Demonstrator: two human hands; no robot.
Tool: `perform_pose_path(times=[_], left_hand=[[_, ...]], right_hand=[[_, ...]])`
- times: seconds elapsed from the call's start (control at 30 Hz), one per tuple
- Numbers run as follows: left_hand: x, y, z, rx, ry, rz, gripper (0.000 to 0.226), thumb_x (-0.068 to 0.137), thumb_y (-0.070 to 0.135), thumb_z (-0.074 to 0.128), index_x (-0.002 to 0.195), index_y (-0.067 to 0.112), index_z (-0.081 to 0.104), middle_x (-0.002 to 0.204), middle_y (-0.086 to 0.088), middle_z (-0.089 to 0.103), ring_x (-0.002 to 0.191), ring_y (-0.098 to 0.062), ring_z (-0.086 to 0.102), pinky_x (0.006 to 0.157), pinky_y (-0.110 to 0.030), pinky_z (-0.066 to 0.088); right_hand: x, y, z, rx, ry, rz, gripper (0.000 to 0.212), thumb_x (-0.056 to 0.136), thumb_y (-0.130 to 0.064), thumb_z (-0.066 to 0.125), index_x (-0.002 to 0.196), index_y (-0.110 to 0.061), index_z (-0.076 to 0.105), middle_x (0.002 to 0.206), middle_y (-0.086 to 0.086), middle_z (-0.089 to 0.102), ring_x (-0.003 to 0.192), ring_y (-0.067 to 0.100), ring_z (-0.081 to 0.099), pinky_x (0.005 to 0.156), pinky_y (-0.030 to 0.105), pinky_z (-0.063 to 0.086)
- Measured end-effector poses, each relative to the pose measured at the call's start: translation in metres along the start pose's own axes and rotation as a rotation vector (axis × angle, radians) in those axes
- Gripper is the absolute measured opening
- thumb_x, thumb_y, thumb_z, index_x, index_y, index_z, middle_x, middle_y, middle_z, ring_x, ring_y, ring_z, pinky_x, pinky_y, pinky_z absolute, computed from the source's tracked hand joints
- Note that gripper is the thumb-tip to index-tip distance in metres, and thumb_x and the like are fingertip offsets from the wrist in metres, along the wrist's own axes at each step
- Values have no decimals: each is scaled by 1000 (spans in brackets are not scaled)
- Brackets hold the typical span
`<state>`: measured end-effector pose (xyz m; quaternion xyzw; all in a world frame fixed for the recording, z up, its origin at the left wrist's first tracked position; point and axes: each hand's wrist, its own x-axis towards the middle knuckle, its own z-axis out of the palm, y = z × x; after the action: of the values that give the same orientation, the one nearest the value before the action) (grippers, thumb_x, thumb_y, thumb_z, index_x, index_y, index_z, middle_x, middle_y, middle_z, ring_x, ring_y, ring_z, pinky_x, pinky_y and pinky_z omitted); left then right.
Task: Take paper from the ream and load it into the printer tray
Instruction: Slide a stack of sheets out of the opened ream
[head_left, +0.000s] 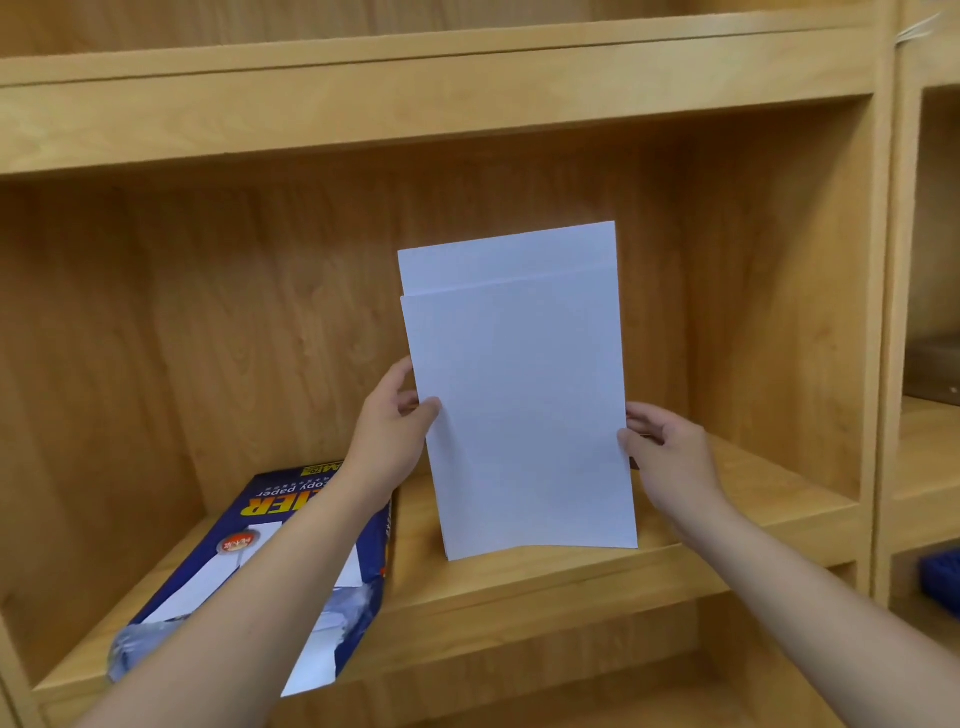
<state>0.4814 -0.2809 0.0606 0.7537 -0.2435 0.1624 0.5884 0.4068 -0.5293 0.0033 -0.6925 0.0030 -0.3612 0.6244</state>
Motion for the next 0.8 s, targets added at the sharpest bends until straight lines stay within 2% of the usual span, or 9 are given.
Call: perform_pose_path(times=[0.07, 0.1, 0.23, 0.3, 0.37, 0.43, 0.53, 0.7, 0.8], left_hand=[[0, -1, 1, -3, -10, 4, 46, 100, 9, 53, 128, 45, 50, 112, 11, 75, 100, -6, 71, 79, -24, 59], [0, -2, 1, -4, -14, 9, 47, 100, 9, 53, 129, 46, 49, 114, 12, 74, 103, -7, 70, 82, -26, 58], [0, -3, 0, -18, -19, 25, 53, 99, 8, 54, 130, 50, 46, 116, 15, 72, 109, -5, 67, 83, -22, 55], [-1, -4, 0, -44, -28, 15, 57, 98, 6, 53, 134, 49, 44, 112, 9, 74, 103, -5, 70, 84, -25, 57], [-2, -3, 1, -59, -32, 17, 60, 97, 3, 53, 136, 48, 42, 110, 8, 74, 98, -2, 70, 75, -16, 56], [-1, -3, 2, -77, -34, 15, 59, 97, 1, 53, 136, 45, 45, 112, 10, 72, 100, -1, 69, 68, -11, 54], [0, -3, 3, -82, -19, 6, 58, 96, 0, 53, 142, 36, 47, 119, 10, 70, 109, -2, 65, 69, -9, 53], [3, -8, 2, -75, -13, -22, 62, 95, -1, 55, 141, 40, 45, 110, 6, 73, 99, -6, 70, 69, -16, 56], [4, -15, 0, -58, -10, -58, 59, 93, 1, 60, 142, 32, 48, 107, 0, 75, 96, -12, 73, 76, -29, 61]], right_hand=[[1, 1, 3, -12, 9, -16, 42, 94, 1, 50, 91, -34, 73, 92, 5, 76, 93, 33, 67, 84, 52, 55], [1, 2, 4, -11, 10, -25, 43, 94, 1, 50, 88, -34, 73, 94, 10, 75, 96, 41, 63, 85, 59, 52], [3, 7, 9, -10, 9, -60, 42, 92, 0, 48, 91, -33, 75, 98, 19, 71, 99, 55, 55, 77, 71, 47], [5, 7, 11, -12, 4, -65, 41, 92, 1, 47, 94, -30, 74, 99, 18, 71, 98, 56, 55, 77, 72, 47], [7, 7, 13, -1, 12, -52, 41, 92, 1, 46, 97, -30, 74, 98, 13, 73, 99, 53, 57, 78, 71, 48], [7, 3, 15, 16, 26, -45, 42, 93, 1, 46, 99, -31, 73, 96, 2, 76, 97, 42, 65, 82, 65, 51], [8, 2, 15, 24, 49, -43, 45, 93, 3, 46, 101, -32, 72, 96, -4, 77, 93, 32, 68, 83, 61, 52], [12, 11, 13, 11, 47, -47, 43, 93, 3, 47, 109, -28, 72, 102, 7, 75, 96, 45, 64, 79, 67, 51], [8, 16, 9, 17, 85, -24, 33, 93, 1, 55, 110, -21, 73, 101, 4, 76, 94, 25, 71, 87, 53, 57]])
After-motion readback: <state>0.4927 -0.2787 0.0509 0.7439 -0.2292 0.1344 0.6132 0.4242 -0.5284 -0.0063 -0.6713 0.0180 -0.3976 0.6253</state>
